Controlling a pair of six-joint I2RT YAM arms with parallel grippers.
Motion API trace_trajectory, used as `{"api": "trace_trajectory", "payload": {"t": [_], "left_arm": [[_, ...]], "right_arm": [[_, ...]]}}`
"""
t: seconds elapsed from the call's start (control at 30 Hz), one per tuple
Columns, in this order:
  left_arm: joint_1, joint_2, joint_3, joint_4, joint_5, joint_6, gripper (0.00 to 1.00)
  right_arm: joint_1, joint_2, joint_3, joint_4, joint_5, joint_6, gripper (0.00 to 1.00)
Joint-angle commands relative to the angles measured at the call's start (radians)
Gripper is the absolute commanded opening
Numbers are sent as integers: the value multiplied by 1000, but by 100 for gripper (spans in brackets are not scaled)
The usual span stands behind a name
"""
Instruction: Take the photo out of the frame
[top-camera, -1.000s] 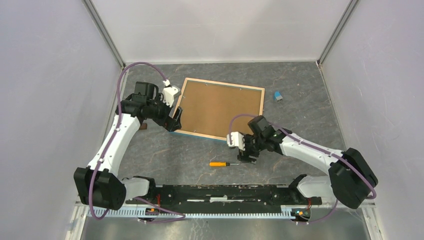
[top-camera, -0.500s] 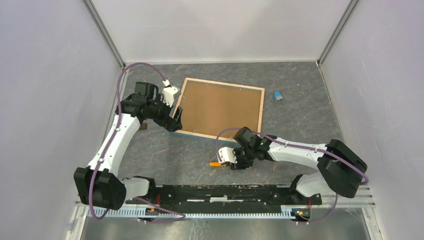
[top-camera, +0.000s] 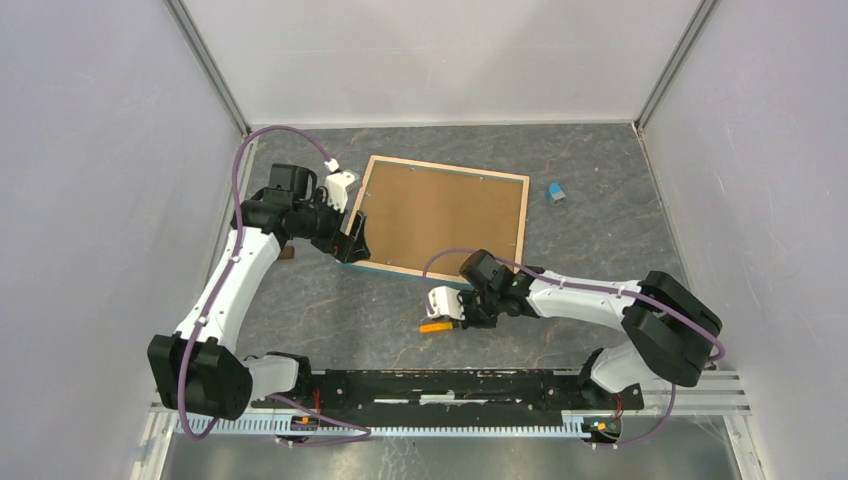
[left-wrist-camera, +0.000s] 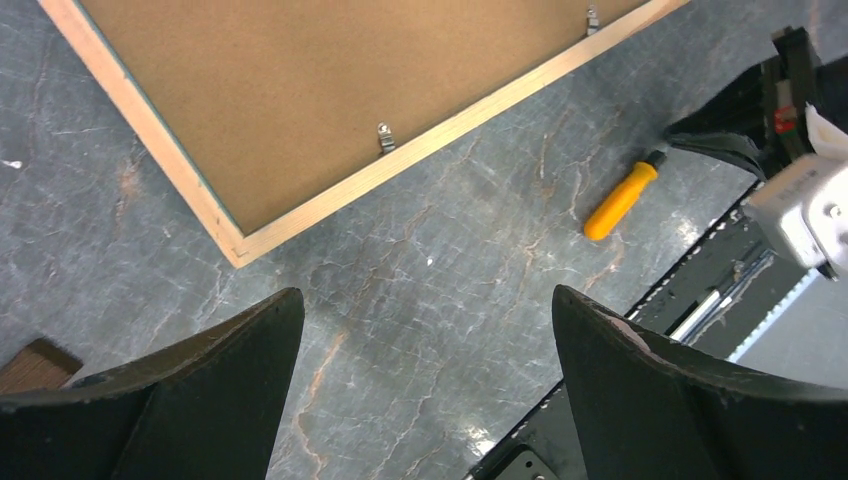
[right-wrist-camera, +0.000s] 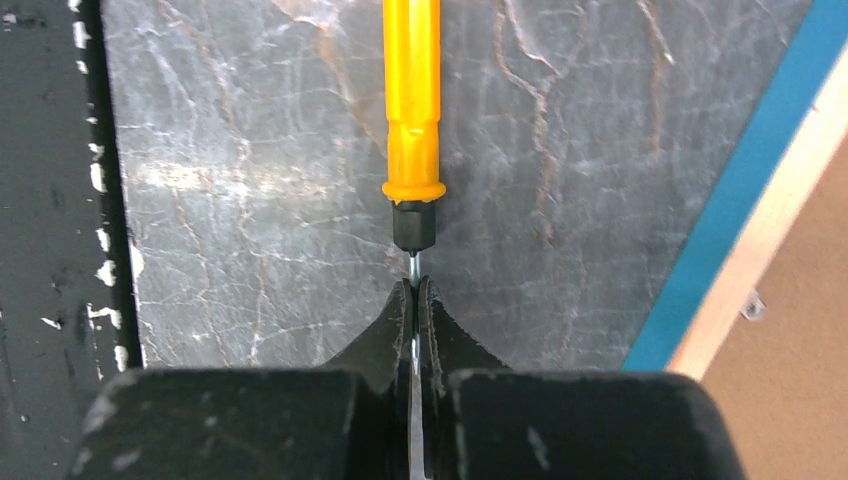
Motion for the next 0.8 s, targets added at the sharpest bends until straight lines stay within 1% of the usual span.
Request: {"api": "trace_trajectory", "payload": {"t": [0.0, 0.1, 0.2, 0.27, 0.37, 0.43, 0.57, 0.67, 0.77], "left_arm": [[3, -23, 19, 28, 108, -73, 100], [3, -31, 20, 47, 191, -122, 100], [3, -35, 20, 78, 317, -196, 100], [3, -39, 17, 111, 419, -281, 100], [4, -49, 6, 184, 525, -417, 100], [4, -60, 0, 214, 560, -479, 100], [-5, -70, -33, 255, 606, -536, 99], [-23, -74, -72, 318, 617, -600, 97], [-43, -79, -84, 343, 615, -627, 93]], "right_arm": [[-66, -49, 92, -11, -27, 39, 0], [-116, -88, 167, -22, -92, 62, 0], [-152, -126, 234, -17, -147, 93, 0], [-168, -147, 273, -11, -171, 115, 0], [-171, -176, 322, -6, -182, 134, 0], [-172, -183, 358, -10, -194, 149, 0], [-172, -187, 391, -1, -224, 184, 0], [-168, -180, 401, 12, -230, 200, 0], [-162, -168, 409, 14, -212, 201, 0]]}}
